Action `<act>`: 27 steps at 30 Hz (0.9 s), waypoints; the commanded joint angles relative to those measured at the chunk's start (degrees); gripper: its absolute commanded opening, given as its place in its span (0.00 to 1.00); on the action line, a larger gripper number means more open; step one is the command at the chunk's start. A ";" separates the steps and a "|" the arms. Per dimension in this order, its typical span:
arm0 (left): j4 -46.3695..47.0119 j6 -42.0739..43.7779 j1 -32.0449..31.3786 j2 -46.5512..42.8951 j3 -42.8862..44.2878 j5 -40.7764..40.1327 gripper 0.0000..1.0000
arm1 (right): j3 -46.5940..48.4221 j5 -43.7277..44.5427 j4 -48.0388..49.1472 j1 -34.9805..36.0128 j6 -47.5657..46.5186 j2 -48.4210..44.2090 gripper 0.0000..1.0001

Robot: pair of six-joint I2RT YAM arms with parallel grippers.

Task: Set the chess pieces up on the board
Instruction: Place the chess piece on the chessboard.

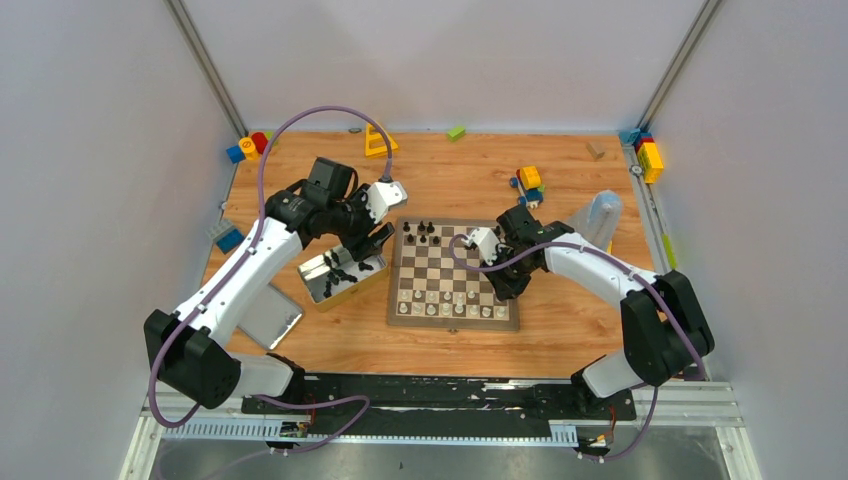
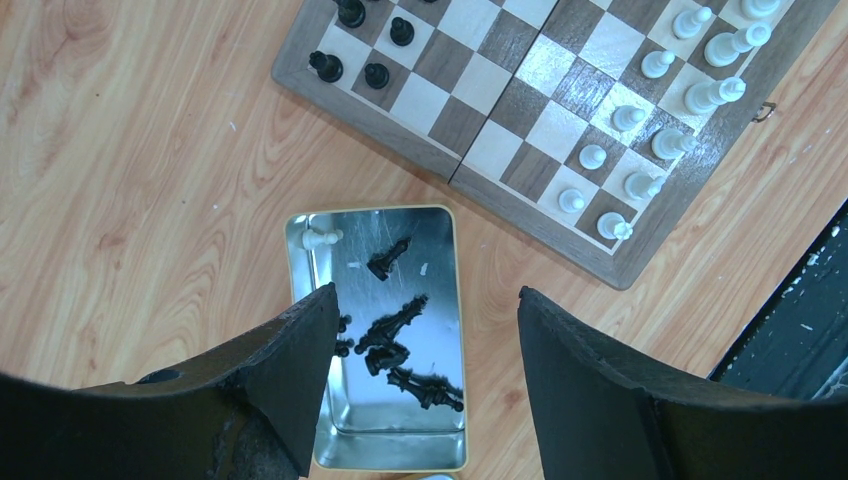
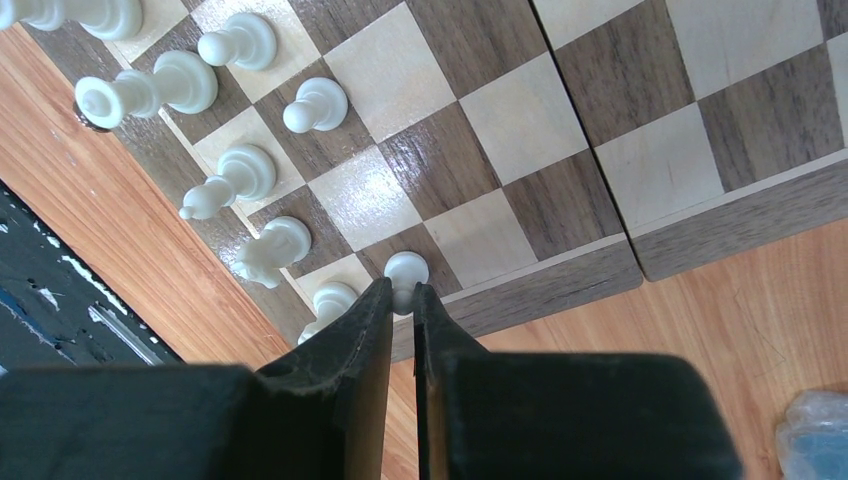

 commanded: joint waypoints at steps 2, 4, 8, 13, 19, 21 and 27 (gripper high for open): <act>0.83 -1.04 0.07 -1.19 0.04 0.64 0.74 | -1.17 3.14 0.23 0.33 -0.49 -0.99 0.14; 0.82 -1.04 0.07 -1.19 0.09 0.69 0.74 | -1.28 3.27 0.13 0.31 -0.51 -1.22 0.15; 0.68 -1.10 0.07 -1.04 0.20 0.75 0.74 | -1.25 2.99 0.01 0.46 -0.40 -1.14 0.16; 0.74 -1.03 0.07 -1.17 0.09 0.62 0.74 | -1.01 2.57 0.03 0.91 -0.43 -0.65 0.18; 0.87 -0.95 0.07 -1.28 -0.13 0.40 0.74 | -0.62 2.15 -0.08 1.20 -0.30 -0.78 0.20; 0.94 -0.94 0.07 -1.28 -0.21 0.33 0.74 | -0.33 1.70 -0.24 1.20 -0.25 -0.88 0.20; 1.17 -0.94 0.03 -1.34 -0.41 0.13 0.74 | 0.51 0.22 -0.80 1.19 -0.35 -0.84 0.20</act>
